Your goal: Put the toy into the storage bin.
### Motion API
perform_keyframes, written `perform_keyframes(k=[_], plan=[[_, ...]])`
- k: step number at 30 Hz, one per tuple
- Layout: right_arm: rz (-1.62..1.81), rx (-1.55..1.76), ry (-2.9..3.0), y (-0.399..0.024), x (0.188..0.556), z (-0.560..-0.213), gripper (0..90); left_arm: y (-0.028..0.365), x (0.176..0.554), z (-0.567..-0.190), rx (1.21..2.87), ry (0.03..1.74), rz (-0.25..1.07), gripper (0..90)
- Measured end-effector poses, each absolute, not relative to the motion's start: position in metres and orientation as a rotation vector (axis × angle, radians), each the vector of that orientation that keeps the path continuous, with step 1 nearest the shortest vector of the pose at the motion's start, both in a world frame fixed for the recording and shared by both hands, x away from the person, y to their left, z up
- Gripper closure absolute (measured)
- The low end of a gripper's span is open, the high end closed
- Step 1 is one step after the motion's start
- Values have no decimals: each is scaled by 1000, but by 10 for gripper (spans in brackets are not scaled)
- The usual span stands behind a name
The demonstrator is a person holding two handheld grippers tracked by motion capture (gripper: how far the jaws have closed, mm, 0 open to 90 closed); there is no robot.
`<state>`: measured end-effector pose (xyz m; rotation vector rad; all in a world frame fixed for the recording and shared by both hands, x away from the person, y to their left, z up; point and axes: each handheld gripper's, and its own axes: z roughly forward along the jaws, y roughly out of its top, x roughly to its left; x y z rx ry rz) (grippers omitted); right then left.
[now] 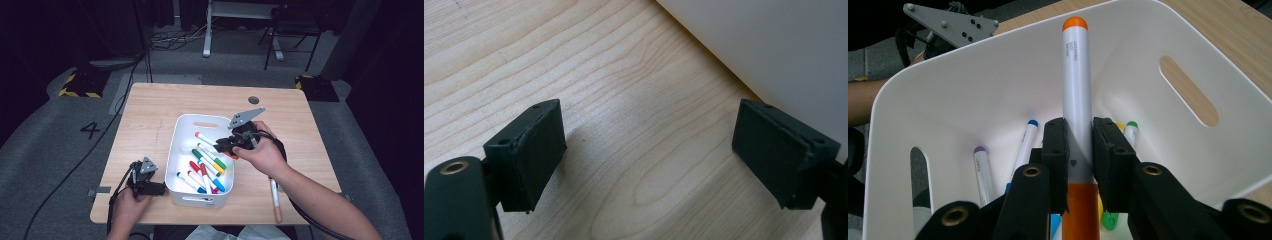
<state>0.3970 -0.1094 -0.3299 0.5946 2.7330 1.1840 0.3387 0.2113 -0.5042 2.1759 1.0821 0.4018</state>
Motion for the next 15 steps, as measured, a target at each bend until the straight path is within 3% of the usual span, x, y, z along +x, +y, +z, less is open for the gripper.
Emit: perform_keyframes(k=[15], plan=[[1111, 577, 2737, -96, 411, -346, 768, 211, 339, -504, 2175, 1085, 401, 142]])
